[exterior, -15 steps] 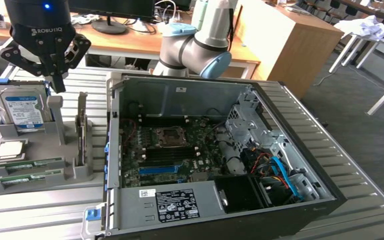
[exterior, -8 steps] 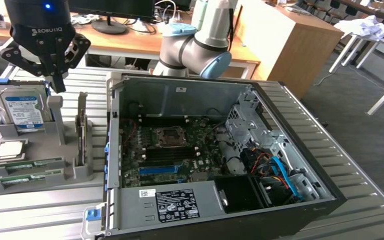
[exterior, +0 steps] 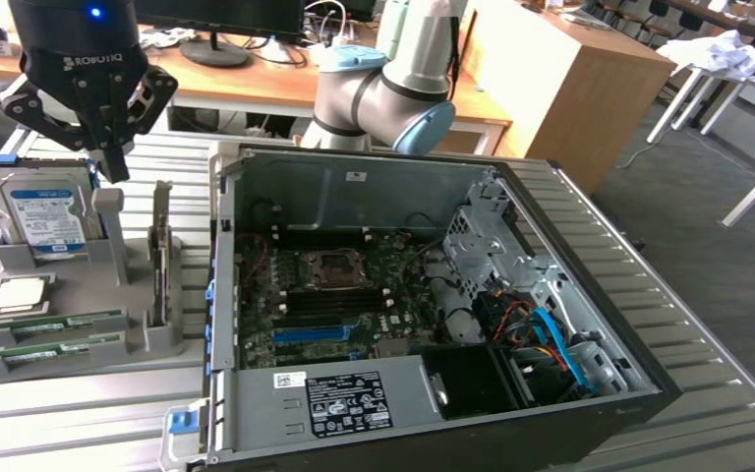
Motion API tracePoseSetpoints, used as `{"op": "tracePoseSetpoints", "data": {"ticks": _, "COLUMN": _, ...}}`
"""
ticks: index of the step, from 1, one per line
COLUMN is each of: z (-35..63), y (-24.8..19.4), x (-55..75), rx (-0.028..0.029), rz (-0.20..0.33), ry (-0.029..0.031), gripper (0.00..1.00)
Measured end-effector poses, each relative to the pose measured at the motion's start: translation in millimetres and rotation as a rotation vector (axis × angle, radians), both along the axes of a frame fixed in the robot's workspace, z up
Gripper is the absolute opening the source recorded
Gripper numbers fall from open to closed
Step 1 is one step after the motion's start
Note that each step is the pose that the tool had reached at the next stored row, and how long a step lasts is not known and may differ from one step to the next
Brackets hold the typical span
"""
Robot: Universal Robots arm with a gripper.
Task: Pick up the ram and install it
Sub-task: 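Pick up the ram and move it above insertion slot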
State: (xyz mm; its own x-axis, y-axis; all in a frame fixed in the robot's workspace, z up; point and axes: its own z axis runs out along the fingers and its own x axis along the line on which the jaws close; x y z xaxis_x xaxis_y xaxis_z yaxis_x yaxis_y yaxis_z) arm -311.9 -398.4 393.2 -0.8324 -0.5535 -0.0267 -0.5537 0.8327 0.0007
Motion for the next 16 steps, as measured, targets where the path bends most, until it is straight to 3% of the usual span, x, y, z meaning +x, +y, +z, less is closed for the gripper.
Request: {"op": "tracePoseSetpoints", "data": {"ticks": 16, "z": 0.0, "y": 0.0, "x": 0.0, "rx": 0.0000, "rz": 0.050, "ry": 0.0000, "gripper": 0.10}}
